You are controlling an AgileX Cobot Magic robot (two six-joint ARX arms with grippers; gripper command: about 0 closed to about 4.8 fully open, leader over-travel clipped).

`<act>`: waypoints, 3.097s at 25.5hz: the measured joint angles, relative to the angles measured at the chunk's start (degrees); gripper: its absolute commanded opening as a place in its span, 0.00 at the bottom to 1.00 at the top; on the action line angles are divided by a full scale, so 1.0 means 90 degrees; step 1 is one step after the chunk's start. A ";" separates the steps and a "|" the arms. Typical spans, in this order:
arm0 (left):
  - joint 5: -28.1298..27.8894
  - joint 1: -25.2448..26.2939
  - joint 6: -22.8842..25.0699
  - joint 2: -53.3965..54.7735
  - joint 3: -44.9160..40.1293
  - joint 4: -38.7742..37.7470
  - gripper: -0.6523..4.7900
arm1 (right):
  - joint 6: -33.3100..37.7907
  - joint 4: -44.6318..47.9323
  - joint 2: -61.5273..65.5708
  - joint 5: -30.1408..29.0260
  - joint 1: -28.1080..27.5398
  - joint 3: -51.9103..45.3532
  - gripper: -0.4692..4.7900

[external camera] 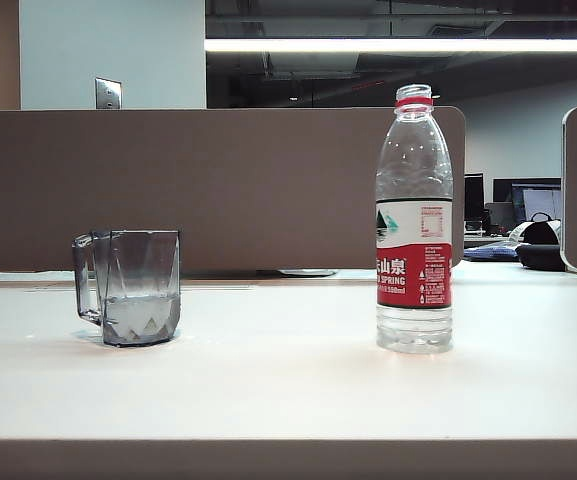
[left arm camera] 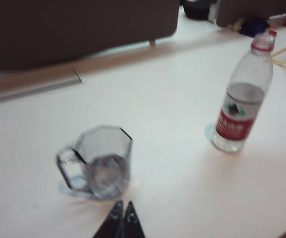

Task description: Pick up the mineral water bottle on the table and pour water into the mug until it's half full.

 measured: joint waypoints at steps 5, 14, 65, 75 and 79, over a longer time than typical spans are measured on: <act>0.0318 0.0002 -0.0233 -0.0012 -0.0833 0.1117 0.11 | -0.0393 0.0678 0.0007 -0.0092 -0.0002 -0.1078 0.09; 0.0355 0.0036 -0.0260 -0.0015 -0.2331 0.3201 0.11 | -0.0440 0.3179 0.0010 -0.0185 -0.0005 -0.3179 0.09; 0.1377 0.3004 -0.0398 -0.0046 -0.3687 0.5170 0.11 | -0.0916 0.4510 0.0005 -0.1350 -0.3776 -0.4478 0.09; 0.1370 0.3004 -0.0401 -0.0736 -0.3687 0.4830 0.11 | -0.0916 0.4510 -0.0032 -0.1350 -0.3776 -0.4478 0.09; 0.1370 0.3004 -0.0398 -0.1333 -0.3687 0.4590 0.11 | -0.0916 0.4510 -0.0049 -0.1350 -0.3776 -0.4478 0.09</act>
